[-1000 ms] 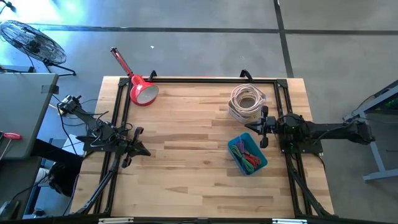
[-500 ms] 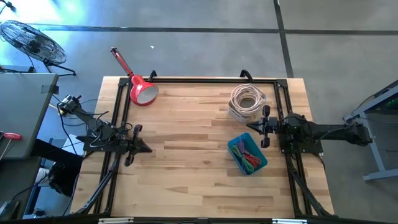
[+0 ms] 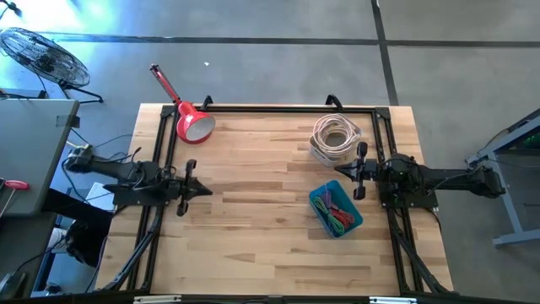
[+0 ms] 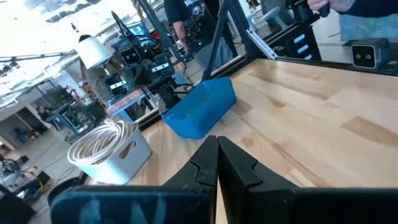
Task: Pick & Place USB Port
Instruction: Return to Home Position
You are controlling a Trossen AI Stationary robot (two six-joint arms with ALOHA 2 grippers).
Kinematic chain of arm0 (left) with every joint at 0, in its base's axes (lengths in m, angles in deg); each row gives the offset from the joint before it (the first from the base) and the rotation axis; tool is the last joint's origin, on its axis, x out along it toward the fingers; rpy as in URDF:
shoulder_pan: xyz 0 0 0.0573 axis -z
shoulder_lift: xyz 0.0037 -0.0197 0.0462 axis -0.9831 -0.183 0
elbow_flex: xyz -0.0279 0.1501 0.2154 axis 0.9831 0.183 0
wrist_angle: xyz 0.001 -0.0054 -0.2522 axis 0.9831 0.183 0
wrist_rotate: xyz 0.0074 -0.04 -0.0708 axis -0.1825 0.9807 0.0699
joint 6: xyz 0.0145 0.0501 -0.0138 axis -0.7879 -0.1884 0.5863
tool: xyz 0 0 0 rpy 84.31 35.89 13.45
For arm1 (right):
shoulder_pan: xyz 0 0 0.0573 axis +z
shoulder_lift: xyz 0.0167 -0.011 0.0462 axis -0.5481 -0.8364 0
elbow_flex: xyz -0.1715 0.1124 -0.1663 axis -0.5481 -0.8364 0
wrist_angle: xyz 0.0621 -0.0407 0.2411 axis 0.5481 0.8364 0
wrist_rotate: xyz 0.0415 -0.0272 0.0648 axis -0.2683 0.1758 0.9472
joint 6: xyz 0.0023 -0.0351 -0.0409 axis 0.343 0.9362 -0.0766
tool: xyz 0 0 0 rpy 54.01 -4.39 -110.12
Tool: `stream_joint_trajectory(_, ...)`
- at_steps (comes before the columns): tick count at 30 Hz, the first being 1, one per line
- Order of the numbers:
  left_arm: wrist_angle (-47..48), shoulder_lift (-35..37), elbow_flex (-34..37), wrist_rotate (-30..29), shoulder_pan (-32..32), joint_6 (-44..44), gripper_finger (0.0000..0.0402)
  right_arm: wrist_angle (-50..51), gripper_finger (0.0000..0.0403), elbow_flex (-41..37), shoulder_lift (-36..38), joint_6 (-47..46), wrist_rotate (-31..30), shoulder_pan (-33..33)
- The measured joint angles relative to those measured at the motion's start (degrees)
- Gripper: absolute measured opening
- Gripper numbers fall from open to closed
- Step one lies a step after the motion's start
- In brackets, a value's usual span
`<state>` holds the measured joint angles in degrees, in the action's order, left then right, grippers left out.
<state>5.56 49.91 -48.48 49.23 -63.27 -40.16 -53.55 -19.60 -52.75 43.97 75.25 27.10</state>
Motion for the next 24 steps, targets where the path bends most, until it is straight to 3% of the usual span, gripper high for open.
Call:
stream_joint_trajectory(8,1.1,0.0,0.0,10.8,-11.6,3.3,0.0,0.6,0.0,0.0,0.0,-0.5,0.4,0.0)
stream_joint_trajectory(24,1.4,-2.3,0.0,11.4,-14.7,3.7,0.0,0.9,0.0,0.0,0.0,-0.5,0.4,0.0)
